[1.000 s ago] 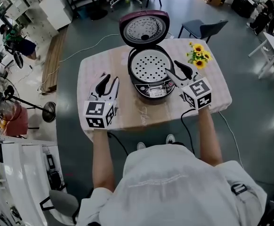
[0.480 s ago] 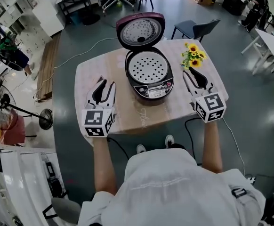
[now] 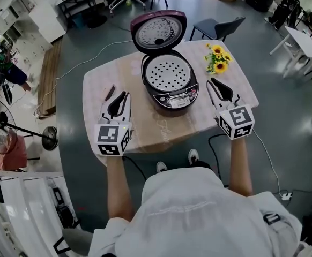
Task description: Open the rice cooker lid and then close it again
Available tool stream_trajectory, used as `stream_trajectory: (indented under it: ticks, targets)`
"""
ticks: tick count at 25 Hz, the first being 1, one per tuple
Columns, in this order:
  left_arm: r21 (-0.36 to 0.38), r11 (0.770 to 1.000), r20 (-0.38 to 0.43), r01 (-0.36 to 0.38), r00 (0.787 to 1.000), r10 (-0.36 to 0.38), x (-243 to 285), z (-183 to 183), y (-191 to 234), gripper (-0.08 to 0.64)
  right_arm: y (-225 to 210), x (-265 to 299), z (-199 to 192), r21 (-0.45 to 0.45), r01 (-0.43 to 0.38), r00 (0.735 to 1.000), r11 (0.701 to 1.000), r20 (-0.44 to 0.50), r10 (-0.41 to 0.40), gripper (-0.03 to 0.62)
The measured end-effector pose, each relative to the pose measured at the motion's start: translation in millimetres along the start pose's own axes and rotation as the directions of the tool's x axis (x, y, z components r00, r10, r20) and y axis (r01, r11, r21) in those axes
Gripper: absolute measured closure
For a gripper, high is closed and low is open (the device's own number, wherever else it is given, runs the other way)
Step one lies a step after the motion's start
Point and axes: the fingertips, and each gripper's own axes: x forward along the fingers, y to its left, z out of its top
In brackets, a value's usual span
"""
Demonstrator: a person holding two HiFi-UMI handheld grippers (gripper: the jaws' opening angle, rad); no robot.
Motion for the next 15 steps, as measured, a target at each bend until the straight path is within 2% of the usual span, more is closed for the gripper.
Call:
stream_trajectory:
  ticks: [8,15]
  targets:
    - [-0.024,0.998,-0.021,0.052,0.998,-0.053,0.1,-17.1,11.2,0.509,18.3,4.9,-5.4,0.0,0.015,0.999,1.0,-0.039,-0.015,0.517]
    - [-0.016,0.995,-0.035,0.094,0.995,-0.095,15.2,-21.6,19.7,0.509,19.8,5.6,-6.3,-0.002,0.037,0.998,0.999,-0.058,-0.037,0.517]
